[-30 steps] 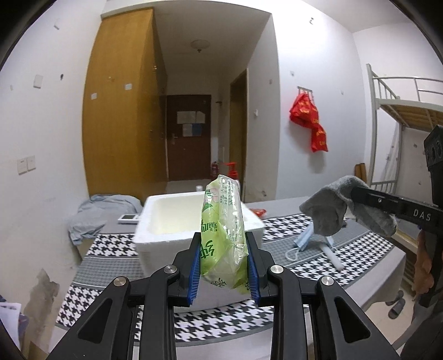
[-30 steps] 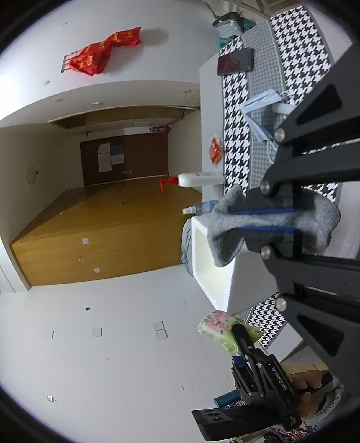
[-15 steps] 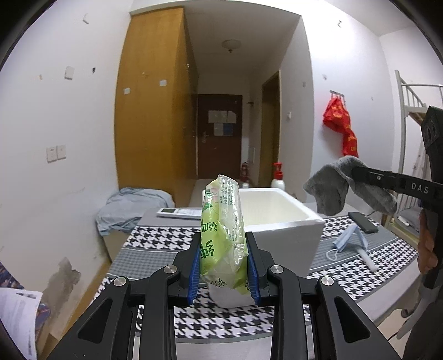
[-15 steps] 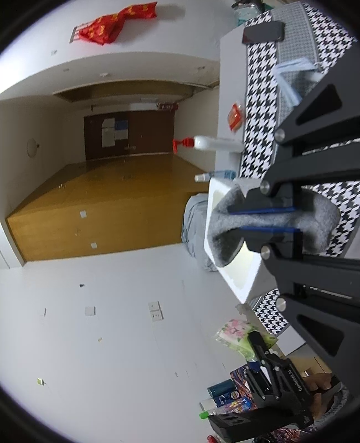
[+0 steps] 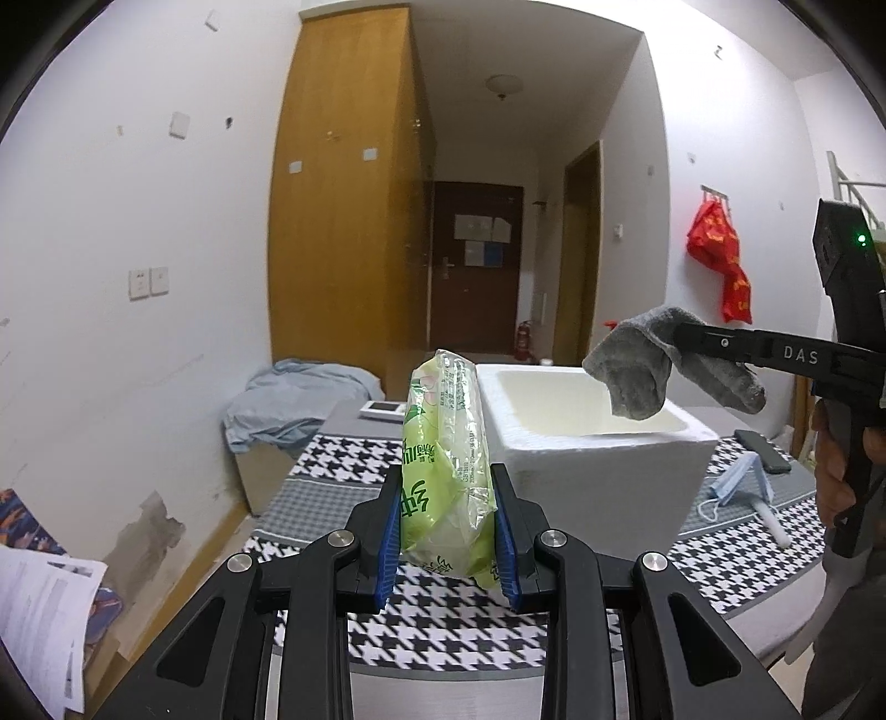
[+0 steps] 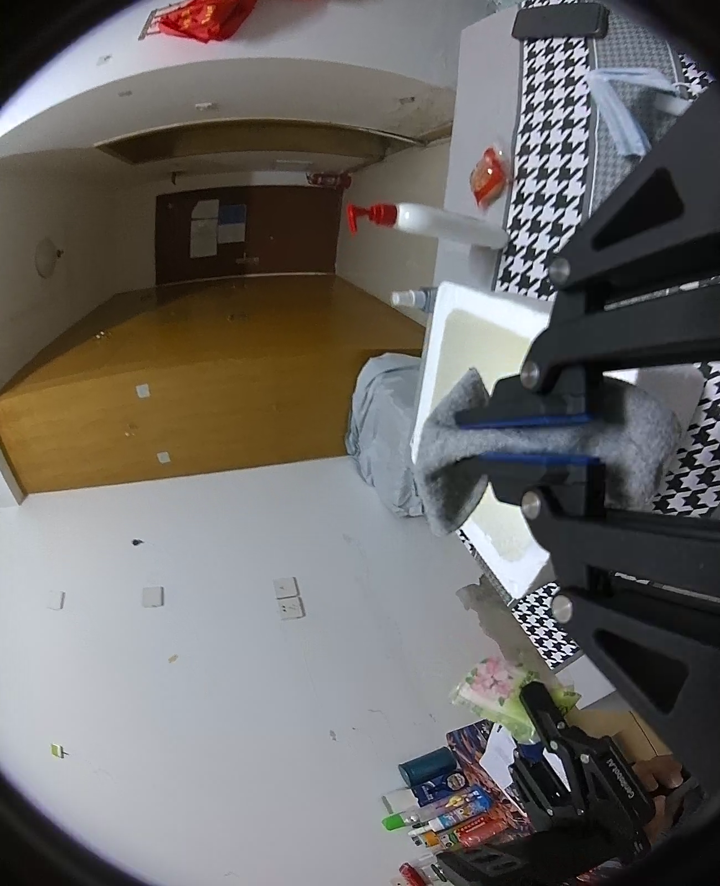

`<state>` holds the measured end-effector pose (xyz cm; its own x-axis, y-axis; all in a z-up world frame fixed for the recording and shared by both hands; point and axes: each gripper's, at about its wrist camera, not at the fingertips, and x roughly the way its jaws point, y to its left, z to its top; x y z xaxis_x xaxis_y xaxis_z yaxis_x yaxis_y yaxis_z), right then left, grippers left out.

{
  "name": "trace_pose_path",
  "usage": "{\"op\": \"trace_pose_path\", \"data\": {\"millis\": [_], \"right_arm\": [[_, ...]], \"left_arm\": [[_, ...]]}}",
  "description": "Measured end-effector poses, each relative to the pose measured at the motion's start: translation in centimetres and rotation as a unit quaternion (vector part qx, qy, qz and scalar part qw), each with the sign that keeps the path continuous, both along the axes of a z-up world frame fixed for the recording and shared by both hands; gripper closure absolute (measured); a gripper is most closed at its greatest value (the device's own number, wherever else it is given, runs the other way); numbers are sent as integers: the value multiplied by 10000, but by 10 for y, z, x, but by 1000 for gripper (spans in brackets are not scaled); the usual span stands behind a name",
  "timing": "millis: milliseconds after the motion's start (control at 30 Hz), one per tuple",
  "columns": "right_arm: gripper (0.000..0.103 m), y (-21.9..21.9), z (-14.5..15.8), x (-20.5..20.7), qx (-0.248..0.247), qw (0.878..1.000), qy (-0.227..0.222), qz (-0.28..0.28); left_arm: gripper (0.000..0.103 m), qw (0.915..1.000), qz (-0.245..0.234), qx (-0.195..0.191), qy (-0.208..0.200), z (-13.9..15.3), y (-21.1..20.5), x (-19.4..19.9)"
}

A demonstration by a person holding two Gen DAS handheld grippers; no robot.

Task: Organize soft objects
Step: 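Carry the grey sock over the foam box and open the right tool, then carry the green-wrapped packet over the foam box with the left tool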

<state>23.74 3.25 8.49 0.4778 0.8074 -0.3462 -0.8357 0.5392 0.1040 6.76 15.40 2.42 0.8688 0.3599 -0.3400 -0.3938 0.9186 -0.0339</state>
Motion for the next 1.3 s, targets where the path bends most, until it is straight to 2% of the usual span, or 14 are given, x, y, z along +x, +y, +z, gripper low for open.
{"op": "trace_pose_path", "data": {"millis": [300,633,667,700,733,767,800,833,900,1300], "right_arm": [[93,30,-9,14,-232,9996,124,73],[91,51,-18,28,-521,9982,292,-87],[89,52,-19,29,-538,9980,322,-111],[76,52,-19,30,-542,9979,345,-126],[53,52,-20,31,-535,9978,366,-144],[42,51,-19,31,-484,9980,370,-167],[25,49,-18,31,-410,9983,352,-213],[13,47,-18,30,-373,9985,328,-236],[6,45,-16,29,-330,9988,285,-213],[3,33,-11,25,-198,9993,248,-208]], "left_arm": [[73,9996,233,-116,72,-7,18,2],[73,9991,351,-185,121,-11,28,9],[73,9991,356,-188,126,-11,28,9],[73,9991,365,-190,126,-11,29,10],[73,9990,367,-201,131,-11,30,10],[73,9990,370,-210,127,-11,30,10],[73,9990,378,-215,123,-11,31,10],[73,9990,378,-214,131,-12,31,10],[73,9988,400,-234,129,-11,32,9],[73,9991,368,-196,95,-6,27,10]]}}
